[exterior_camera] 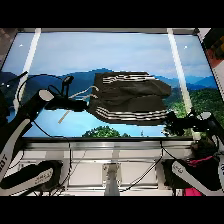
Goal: Fold the clothes and pants, and hang the long-sleeved shirts on hangers.
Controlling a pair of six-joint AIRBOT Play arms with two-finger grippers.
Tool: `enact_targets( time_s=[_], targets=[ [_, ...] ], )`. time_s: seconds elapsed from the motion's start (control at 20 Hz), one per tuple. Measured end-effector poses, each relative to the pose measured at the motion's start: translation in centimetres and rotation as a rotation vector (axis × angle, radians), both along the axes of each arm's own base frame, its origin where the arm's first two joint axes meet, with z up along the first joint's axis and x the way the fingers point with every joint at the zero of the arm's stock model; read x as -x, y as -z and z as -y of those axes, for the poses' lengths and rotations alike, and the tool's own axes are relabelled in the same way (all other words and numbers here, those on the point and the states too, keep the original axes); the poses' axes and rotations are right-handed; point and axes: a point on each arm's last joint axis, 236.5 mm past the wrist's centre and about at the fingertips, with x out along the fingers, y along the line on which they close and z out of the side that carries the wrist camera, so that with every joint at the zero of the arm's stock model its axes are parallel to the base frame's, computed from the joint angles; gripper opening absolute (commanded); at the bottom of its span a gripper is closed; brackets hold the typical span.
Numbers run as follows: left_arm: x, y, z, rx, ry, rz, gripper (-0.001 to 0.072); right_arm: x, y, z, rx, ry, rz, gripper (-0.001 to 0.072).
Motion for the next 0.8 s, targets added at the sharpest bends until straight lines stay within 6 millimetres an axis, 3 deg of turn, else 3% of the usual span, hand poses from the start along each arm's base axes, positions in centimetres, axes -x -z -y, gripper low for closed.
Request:
enact_targets(
  time_s=[0.3, 0.4, 0.45, 0.5, 0.65, 0.8],
  targets=[
    [0.0, 0.0, 0.0, 0.0, 0.0, 0.0, 0.001, -1.6, 0.3, 0.6, 0.009, 0.06, 0.044, 0.033],
    [0.0, 0.0, 0.0, 0.0, 0.0, -0.001, 0.001, -2.2, 0.4, 1.1, 0.024, 0.085, 0.062, 0.0184],
    [0.0, 0.0, 0.0, 0.0, 0.0, -0.001, 0.001, -2.5, 0.4, 1.4, 0.033, 0.098, 0.069, 0.0055],
    [0.0, 0.0, 0.0, 0.0, 0.0, -0.001, 0.0009, -2.6, 0.5, 1.6, 0.041, 0.104, 0.072, 0.0006],
    [0.0, 0.0, 0.0, 0.0, 0.0, -0.001, 0.001, -2.9, 0.0, 1.7, 0.043, 0.112, 0.092, 0.0004],
    [0.0, 0.0, 0.0, 0.0, 0.0, -0.001, 0.0009, -3.3, -2.0, 1.5, 0.065, 0.068, 0.163, 0.0004]
  ],
)
